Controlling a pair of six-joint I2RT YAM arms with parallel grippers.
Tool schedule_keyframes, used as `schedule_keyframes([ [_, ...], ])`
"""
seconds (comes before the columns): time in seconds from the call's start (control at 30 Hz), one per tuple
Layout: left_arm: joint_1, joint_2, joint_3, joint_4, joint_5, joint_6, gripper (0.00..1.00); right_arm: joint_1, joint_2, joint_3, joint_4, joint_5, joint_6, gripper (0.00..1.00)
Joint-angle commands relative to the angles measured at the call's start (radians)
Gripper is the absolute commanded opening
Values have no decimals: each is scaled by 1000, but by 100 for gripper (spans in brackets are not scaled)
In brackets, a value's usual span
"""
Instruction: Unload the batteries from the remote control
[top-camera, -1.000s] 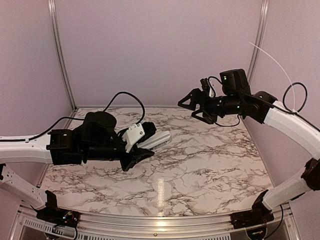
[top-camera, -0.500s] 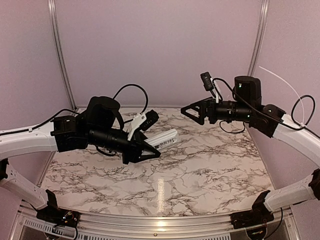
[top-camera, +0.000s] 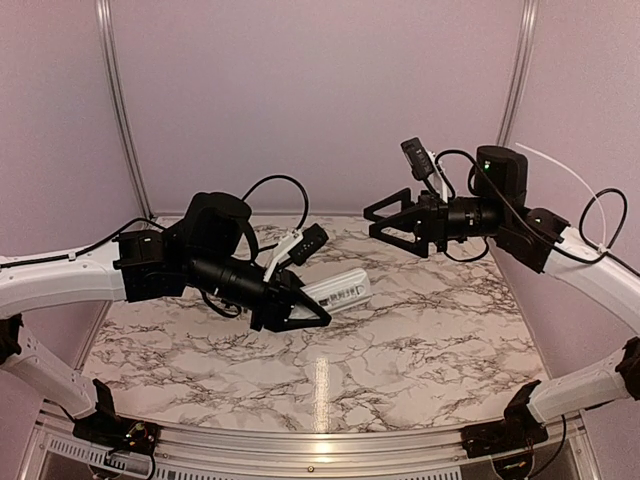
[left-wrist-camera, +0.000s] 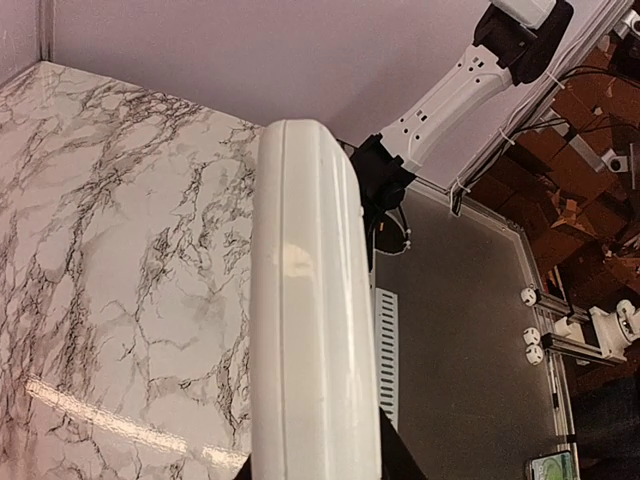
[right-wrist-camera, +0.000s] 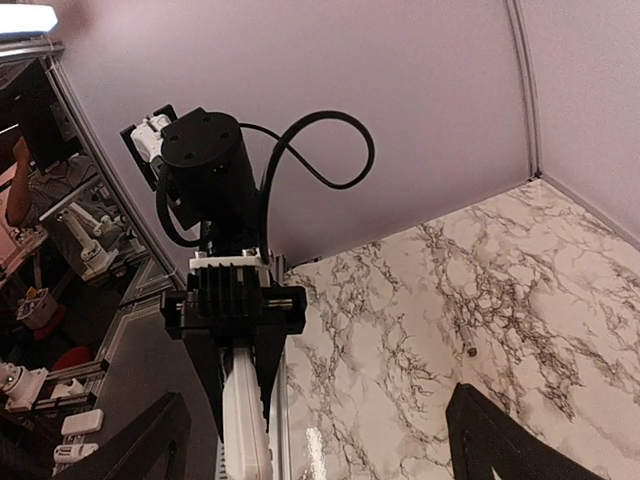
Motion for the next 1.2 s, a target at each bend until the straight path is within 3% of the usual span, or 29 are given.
schedule_keyframes([
  [0.0,6,-2,1,64,35,-55,10,-11,24,1,1,-173,51,86],
  [0.63,51,30,-5,224,121,-157,10,74,72,3,-17,-200,95,67],
  [0.93,61,51,7,264,142,-164,10,92,100,29,-48,-177,79,48],
  [1.17,73,47,4,287,152,-156,10,93,116,51,-110,-151,45,52],
])
